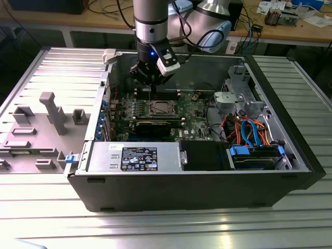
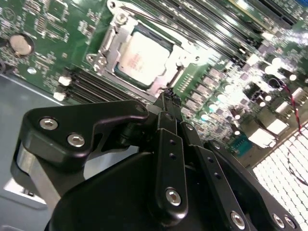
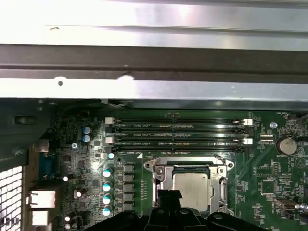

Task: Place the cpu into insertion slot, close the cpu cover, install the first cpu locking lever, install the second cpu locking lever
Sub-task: 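Install the first cpu locking lever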

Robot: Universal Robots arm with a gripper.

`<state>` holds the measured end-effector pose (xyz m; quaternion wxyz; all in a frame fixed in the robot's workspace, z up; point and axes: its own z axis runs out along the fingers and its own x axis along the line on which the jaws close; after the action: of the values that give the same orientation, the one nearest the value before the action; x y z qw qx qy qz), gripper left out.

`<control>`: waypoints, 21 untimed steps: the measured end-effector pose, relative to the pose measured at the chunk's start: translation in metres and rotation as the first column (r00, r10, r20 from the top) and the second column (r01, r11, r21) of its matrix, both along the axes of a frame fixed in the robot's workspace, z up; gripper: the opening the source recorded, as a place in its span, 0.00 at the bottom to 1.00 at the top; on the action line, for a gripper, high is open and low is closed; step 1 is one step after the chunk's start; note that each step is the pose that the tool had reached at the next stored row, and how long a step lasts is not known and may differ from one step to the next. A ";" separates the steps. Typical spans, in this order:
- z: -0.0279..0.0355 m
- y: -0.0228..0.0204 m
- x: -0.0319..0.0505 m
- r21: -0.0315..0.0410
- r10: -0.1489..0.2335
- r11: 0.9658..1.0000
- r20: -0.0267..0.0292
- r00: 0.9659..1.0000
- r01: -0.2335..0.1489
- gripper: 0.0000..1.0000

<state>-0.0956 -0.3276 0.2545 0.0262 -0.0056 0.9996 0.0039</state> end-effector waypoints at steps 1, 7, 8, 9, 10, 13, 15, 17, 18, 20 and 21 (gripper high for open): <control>-0.0001 0.0000 -0.0042 0.000 0.001 1.000 0.000 1.000 -0.001 0.11; -0.0002 0.0001 -0.0219 0.001 0.019 1.000 0.000 1.000 -0.019 0.11; -0.0002 0.0017 -0.0220 0.001 0.021 1.000 0.000 1.000 -0.021 0.11; -0.0002 0.0045 -0.0220 0.001 0.022 1.000 0.000 1.000 -0.022 0.11; -0.0003 0.0078 -0.0220 0.000 0.023 1.000 0.000 1.000 -0.023 0.11; 0.0008 0.0127 -0.0220 -0.007 0.026 1.000 0.000 1.000 -0.026 0.11; 0.0014 0.0132 -0.0218 -0.007 0.034 0.999 0.000 0.999 -0.034 0.11; 0.0016 0.0137 -0.0203 -0.007 0.039 0.999 0.000 0.999 -0.039 0.11; 0.0016 0.0151 -0.0186 -0.007 0.043 0.999 0.000 0.999 -0.043 0.11; 0.0016 0.0179 -0.0165 -0.007 0.051 0.999 0.000 0.999 -0.051 0.11; 0.0016 0.0183 -0.0159 -0.007 0.052 0.999 0.000 0.999 -0.052 0.11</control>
<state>-0.1115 -0.3093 0.2561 0.0261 -0.0318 0.9992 0.0011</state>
